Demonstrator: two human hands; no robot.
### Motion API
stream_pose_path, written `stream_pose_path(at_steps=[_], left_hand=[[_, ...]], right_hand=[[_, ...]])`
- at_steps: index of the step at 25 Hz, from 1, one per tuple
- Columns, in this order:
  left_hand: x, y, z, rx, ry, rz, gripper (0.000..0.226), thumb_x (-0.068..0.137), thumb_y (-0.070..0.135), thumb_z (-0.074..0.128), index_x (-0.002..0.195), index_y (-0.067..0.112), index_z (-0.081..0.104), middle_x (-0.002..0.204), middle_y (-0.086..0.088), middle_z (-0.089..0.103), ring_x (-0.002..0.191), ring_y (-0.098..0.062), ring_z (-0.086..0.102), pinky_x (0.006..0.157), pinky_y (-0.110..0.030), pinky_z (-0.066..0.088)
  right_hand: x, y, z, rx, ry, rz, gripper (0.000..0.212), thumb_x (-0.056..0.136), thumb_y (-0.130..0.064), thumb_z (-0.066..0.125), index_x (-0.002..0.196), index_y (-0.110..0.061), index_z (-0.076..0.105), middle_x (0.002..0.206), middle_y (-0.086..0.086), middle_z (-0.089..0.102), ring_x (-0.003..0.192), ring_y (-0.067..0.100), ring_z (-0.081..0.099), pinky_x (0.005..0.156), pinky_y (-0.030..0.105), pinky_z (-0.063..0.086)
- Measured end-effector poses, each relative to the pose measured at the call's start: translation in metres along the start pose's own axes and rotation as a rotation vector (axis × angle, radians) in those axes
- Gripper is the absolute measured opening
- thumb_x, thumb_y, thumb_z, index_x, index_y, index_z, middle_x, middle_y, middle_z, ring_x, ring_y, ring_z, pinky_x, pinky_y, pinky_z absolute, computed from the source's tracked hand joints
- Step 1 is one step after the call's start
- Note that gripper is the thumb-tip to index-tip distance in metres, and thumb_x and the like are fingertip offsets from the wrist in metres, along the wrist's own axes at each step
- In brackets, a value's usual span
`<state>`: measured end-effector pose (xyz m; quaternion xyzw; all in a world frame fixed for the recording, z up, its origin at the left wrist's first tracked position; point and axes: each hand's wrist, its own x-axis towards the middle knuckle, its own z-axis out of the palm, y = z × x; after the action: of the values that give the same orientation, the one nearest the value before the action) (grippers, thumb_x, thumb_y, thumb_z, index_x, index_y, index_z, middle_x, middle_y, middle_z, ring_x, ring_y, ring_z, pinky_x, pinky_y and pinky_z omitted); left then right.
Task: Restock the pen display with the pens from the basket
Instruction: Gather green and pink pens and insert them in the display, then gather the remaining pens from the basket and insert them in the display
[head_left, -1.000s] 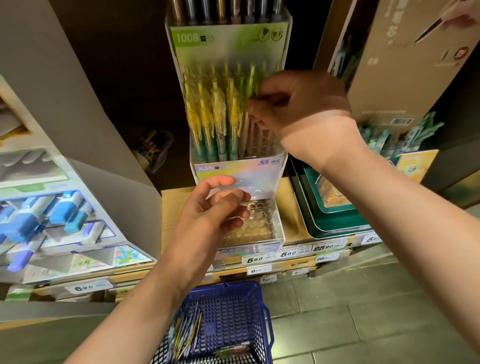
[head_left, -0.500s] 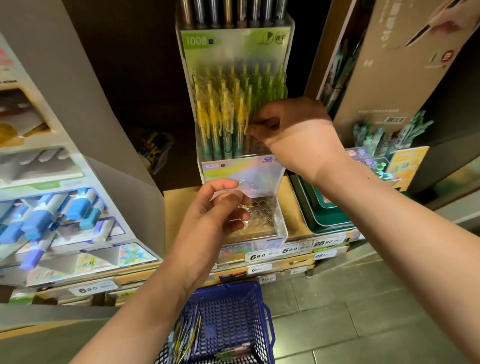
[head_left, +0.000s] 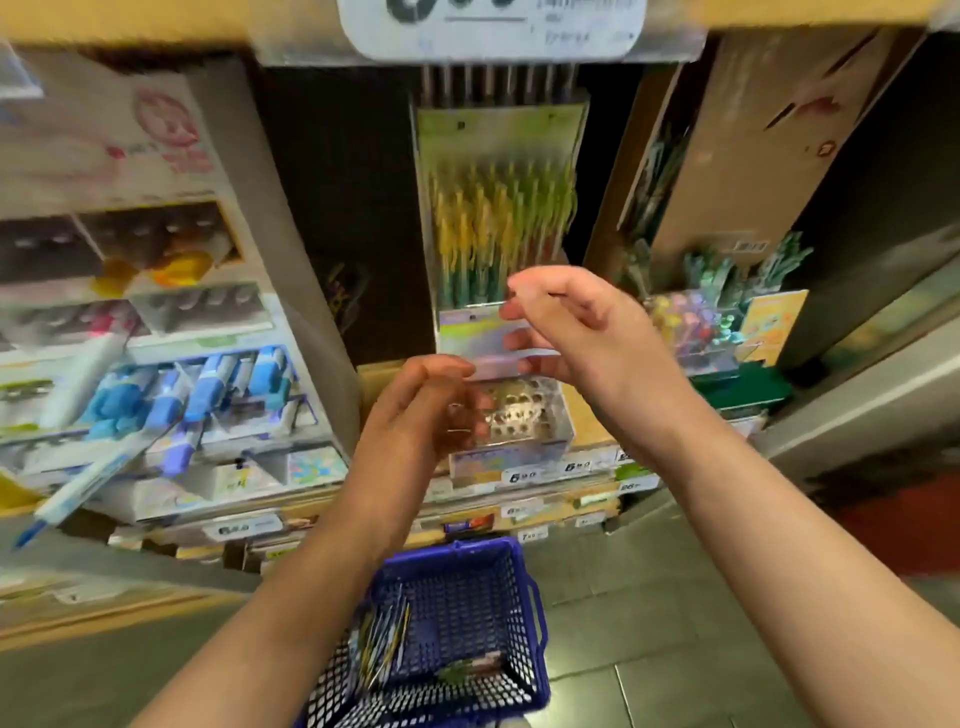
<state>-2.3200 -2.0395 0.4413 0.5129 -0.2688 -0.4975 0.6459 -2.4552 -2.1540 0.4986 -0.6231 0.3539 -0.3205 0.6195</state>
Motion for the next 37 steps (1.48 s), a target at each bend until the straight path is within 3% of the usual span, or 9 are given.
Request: stream_pose_path(at_steps=[4, 7, 11, 16, 23, 27, 29, 33, 37], left_hand=[[-0.038, -0.029, -0.034, -0.009, 0.131, -0.027, 0.019, 0.098, 0.028, 0.051, 0.101, 0.016, 0.065, 0.085, -0.010, 0.068, 0.072, -0.024, 0.061, 0.067, -0.031, 0.048], [-0.068, -0.069, -0.062, -0.010, 0.261, -0.084, 0.019, 0.103, 0.024, 0.048, 0.104, 0.012, 0.063, 0.083, -0.011, 0.067, 0.069, -0.026, 0.058, 0.062, -0.027, 0.049], [-0.107, -0.143, -0.104, 0.037, 0.369, -0.193, 0.022, 0.107, 0.018, 0.041, 0.101, 0.016, 0.062, 0.083, -0.006, 0.072, 0.068, -0.020, 0.063, 0.063, -0.026, 0.049], [-0.142, -0.251, -0.173, 0.049, 0.462, -0.352, 0.022, 0.107, 0.019, 0.042, 0.100, 0.016, 0.063, 0.090, -0.008, 0.074, 0.077, -0.020, 0.065, 0.073, -0.033, 0.048], [-0.160, -0.432, -0.255, 0.043, 0.510, -0.546, 0.014, 0.104, 0.016, 0.049, 0.107, 0.010, 0.061, 0.087, -0.007, 0.071, 0.075, -0.021, 0.063, 0.068, -0.027, 0.048], [-0.133, -0.527, -0.277, 0.126, 0.428, -0.615, 0.014, 0.105, 0.017, 0.048, 0.100, 0.014, 0.061, 0.088, -0.005, 0.071, 0.073, -0.018, 0.063, 0.067, -0.025, 0.049], [-0.111, -0.567, -0.287, 0.200, 0.339, -0.648, 0.013, 0.104, 0.018, 0.049, 0.097, 0.016, 0.060, 0.088, -0.005, 0.070, 0.069, -0.017, 0.062, 0.064, -0.027, 0.046], [-0.066, -0.639, -0.300, 0.429, 0.116, -0.722, 0.014, 0.104, 0.016, 0.048, 0.093, 0.017, 0.056, 0.083, -0.004, 0.065, 0.063, -0.016, 0.056, 0.058, -0.026, 0.039], [-0.030, -0.678, -0.311, 0.647, -0.077, -0.735, 0.014, 0.107, 0.018, 0.041, 0.101, 0.015, 0.053, 0.081, -0.001, 0.062, 0.063, -0.014, 0.054, 0.056, -0.025, 0.039]], right_hand=[[-0.050, 0.052, 0.028, 0.131, -0.123, 0.098, 0.027, 0.093, -0.031, 0.067, 0.112, -0.012, 0.068, 0.099, 0.002, 0.071, 0.083, 0.017, 0.068, 0.068, 0.025, 0.056], [-0.080, 0.109, 0.048, 0.113, -0.165, 0.234, 0.035, 0.083, -0.038, 0.062, 0.109, -0.015, 0.068, 0.095, -0.001, 0.071, 0.081, 0.016, 0.066, 0.070, 0.026, 0.055], [-0.117, 0.198, 0.075, 0.042, -0.212, 0.390, 0.016, 0.093, -0.033, 0.059, 0.103, -0.024, 0.066, 0.092, -0.006, 0.072, 0.077, 0.009, 0.066, 0.069, 0.023, 0.053], [-0.157, 0.317, 0.113, -0.012, -0.223, 0.534, 0.010, 0.098, -0.025, 0.058, 0.103, -0.023, 0.067, 0.086, -0.010, 0.074, 0.072, 0.003, 0.066, 0.065, 0.017, 0.053], [-0.180, 0.514, 0.137, -0.119, -0.185, 0.662, 0.009, 0.099, -0.027, 0.061, 0.099, -0.025, 0.069, 0.091, -0.008, 0.075, 0.075, 0.006, 0.068, 0.072, 0.028, 0.056], [-0.158, 0.619, 0.123, -0.285, -0.262, 0.624, 0.008, 0.099, -0.026, 0.062, 0.093, -0.027, 0.067, 0.091, -0.006, 0.071, 0.069, 0.000, 0.067, 0.067, 0.021, 0.057], [-0.143, 0.668, 0.114, -0.553, -0.427, 0.566, 0.004, 0.096, -0.030, 0.065, 0.097, -0.028, 0.068, 0.096, -0.007, 0.071, 0.079, 0.003, 0.069, 0.078, 0.024, 0.056], [-0.112, 0.761, 0.107, -1.328, -1.050, 0.455, 0.033, 0.095, -0.026, 0.064, 0.127, -0.022, 0.064, 0.123, 0.001, 0.070, 0.111, 0.020, 0.064, 0.088, 0.022, 0.046], [-0.116, 0.832, 0.107, -1.706, -1.411, 0.383, 0.049, 0.091, -0.024, 0.068, 0.137, -0.016, 0.056, 0.133, 0.007, 0.062, 0.113, 0.026, 0.064, 0.091, 0.033, 0.055]])
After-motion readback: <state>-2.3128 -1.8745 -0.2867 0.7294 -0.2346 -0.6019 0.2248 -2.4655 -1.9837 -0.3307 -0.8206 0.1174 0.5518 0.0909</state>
